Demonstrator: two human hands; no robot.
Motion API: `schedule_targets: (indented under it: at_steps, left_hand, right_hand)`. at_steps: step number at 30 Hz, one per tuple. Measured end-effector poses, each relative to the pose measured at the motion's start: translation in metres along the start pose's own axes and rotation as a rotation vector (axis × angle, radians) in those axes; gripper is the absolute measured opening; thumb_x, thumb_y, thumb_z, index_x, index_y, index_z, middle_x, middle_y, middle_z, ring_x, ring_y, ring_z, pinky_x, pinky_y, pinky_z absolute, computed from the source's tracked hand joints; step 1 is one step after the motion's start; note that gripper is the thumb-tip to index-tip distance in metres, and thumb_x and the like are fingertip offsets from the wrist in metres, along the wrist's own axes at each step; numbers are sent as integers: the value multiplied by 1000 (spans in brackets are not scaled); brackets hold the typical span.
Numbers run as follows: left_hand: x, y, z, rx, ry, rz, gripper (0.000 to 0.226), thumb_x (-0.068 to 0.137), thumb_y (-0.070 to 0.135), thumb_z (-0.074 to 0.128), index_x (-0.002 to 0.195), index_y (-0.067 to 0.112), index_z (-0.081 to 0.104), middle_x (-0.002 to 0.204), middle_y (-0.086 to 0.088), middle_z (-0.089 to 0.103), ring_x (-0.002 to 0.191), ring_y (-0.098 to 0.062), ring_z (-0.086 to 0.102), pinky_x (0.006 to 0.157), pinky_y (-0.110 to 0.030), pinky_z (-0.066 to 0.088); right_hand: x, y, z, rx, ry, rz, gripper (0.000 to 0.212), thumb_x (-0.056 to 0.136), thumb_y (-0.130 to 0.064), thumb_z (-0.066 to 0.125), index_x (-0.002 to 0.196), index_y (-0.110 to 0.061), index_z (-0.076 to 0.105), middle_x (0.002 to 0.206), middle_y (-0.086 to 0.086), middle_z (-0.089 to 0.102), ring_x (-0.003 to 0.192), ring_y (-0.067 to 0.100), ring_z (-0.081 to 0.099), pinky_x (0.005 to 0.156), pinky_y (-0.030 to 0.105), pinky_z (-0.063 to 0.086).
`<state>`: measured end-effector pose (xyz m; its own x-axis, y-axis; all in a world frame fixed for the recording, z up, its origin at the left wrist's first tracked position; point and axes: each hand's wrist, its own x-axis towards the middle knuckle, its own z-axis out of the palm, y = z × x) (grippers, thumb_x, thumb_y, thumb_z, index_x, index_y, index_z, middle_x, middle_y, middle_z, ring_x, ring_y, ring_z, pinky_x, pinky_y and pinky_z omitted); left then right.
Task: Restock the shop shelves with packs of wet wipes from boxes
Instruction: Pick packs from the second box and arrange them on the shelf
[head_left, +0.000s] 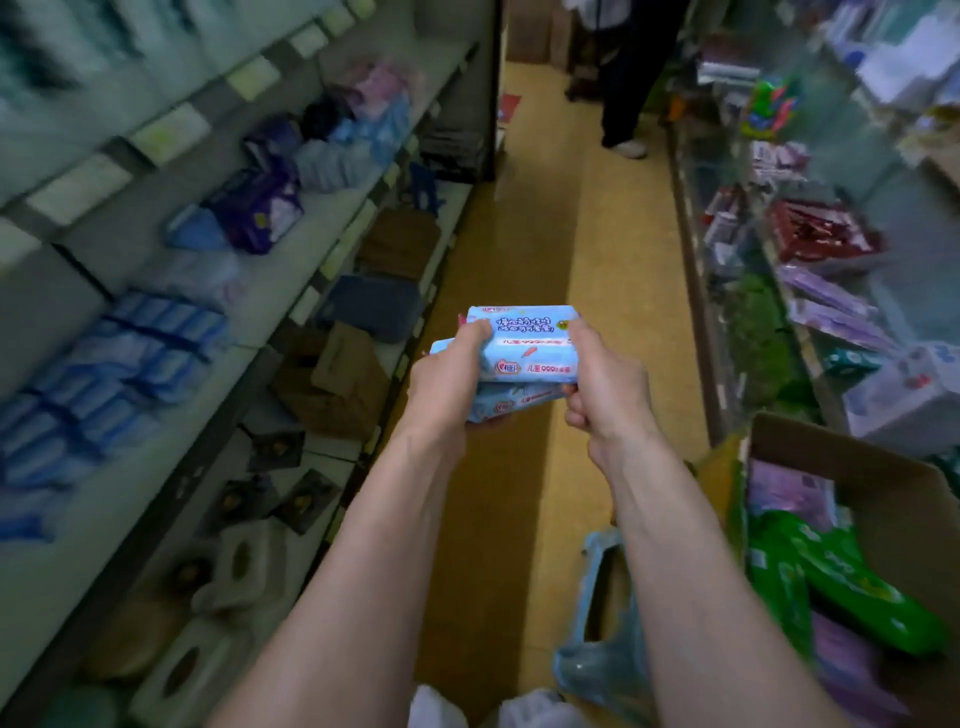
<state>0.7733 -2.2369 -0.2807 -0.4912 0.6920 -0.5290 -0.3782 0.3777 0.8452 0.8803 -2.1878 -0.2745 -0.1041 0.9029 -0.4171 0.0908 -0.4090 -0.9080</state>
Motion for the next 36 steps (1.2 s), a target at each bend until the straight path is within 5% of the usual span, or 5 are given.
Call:
schedule_targets:
  at_steps: [11,19,24,29,36]
  left_hand:
    - [-20,41,-147,-169,189,121,35,88,44,59,108,15,66,91,-3,73,84,-20,70,64,-31,55]
    - [-30,80,-224,-255,389,228,30,87,44,60,88,16,69,84,-4,74,85,-23,71,83,-41,57]
    - [-21,105,-252,-300,507,310,30,88,44,58,81,17,69,66,1,72,71,-18,69,66,-31,57]
    - [5,135,-256,-393,637,345,36,86,48,61,101,16,72,86,-4,75,75,-18,72,52,-25,54]
    - [28,161,-265,-497,815,402,35,84,47,65,99,15,67,85,-6,74,76,-22,71,60,-34,58]
  right_hand:
    - [-66,-19,137,-96,-229,-125,35,96,-43,49,80,-15,63,38,-13,51,29,0,40,46,22,29]
    - [-87,-48,222,-143,-478,-213,38,95,-45,50,89,-11,67,57,-6,54,37,2,41,45,19,29]
    - [-75,-65,274,-106,-635,-231,37,94,-41,53,81,-9,64,52,-4,48,35,2,35,40,20,26]
    - [-41,-92,314,-147,-762,-258,37,92,-44,54,77,-11,61,46,-7,48,35,4,35,39,22,26]
    - [-6,-117,364,-186,-922,-227,32,94,-37,51,81,-7,57,44,-5,39,33,6,32,36,20,26]
